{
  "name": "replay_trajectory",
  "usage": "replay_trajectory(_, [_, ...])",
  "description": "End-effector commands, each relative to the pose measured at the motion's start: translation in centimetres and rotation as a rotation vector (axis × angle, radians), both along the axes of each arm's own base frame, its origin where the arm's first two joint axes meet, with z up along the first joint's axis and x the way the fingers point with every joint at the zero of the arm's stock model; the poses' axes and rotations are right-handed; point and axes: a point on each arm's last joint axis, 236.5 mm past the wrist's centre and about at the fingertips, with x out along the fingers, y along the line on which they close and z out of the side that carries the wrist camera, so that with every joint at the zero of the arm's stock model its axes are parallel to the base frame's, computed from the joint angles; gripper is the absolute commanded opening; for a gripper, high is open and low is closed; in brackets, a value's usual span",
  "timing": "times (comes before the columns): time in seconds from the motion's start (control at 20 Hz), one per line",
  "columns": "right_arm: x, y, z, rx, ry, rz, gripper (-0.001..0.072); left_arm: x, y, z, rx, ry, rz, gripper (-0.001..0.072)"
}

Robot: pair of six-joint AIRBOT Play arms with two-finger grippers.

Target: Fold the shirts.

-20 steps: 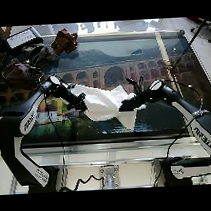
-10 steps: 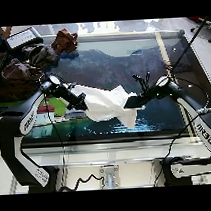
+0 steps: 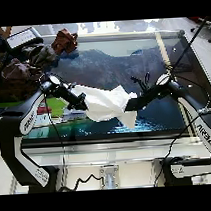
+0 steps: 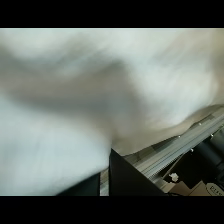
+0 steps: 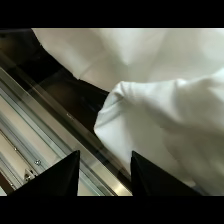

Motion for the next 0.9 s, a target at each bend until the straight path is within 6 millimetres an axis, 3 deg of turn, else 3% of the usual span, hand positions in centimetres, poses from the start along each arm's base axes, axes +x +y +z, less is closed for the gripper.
replay_trajectory(0.0, [-0.7, -0.1, -1.0, -0.07, -0.022, 0.059, 0.0366, 0.0, 0.0, 0.0, -0.003, -0.005, -0.006, 0.002])
replay_trajectory(0.2, [-0.1, 0.4, -1.6, -0.102, -0.063, 0.062, 0.0382, -0.1, 0.0, 0.1, -0.005, -0.002, -0.013, 0.002])
replay_trajectory(0.35, [0.7, -1.7, -3.3, -0.222, -0.093, 0.058, 0.0383, -0.1, 0.0, 0.1, -0.007, -0.008, -0.018, 0.0019])
replay_trajectory(0.55, [1.3, -1.9, -4.0, -0.237, -0.095, 0.033, 0.0374, -0.1, 0.0, 0.1, -0.009, -0.011, -0.022, 0.0019])
replay_trajectory(0.6, [1.7, -1.8, -4.1, -0.238, -0.104, 0.016, 0.0295, -0.1, 0.0, 0.1, -0.01, -0.012, -0.024, 0.002])
replay_trajectory(0.65, [2.1, -1.8, -4.1, -0.238, -0.119, 0.007, 0.0047, -0.1, 0.0, 0.1, -0.011, -0.015, -0.026, 0.0019])
replay_trajectory(0.85, [2.5, -1.5, -3.9, -0.22, -0.139, 0.002, 0.0024, 0.0, -0.3, 0.3, -0.036, -0.041, -0.043, 0.0019])
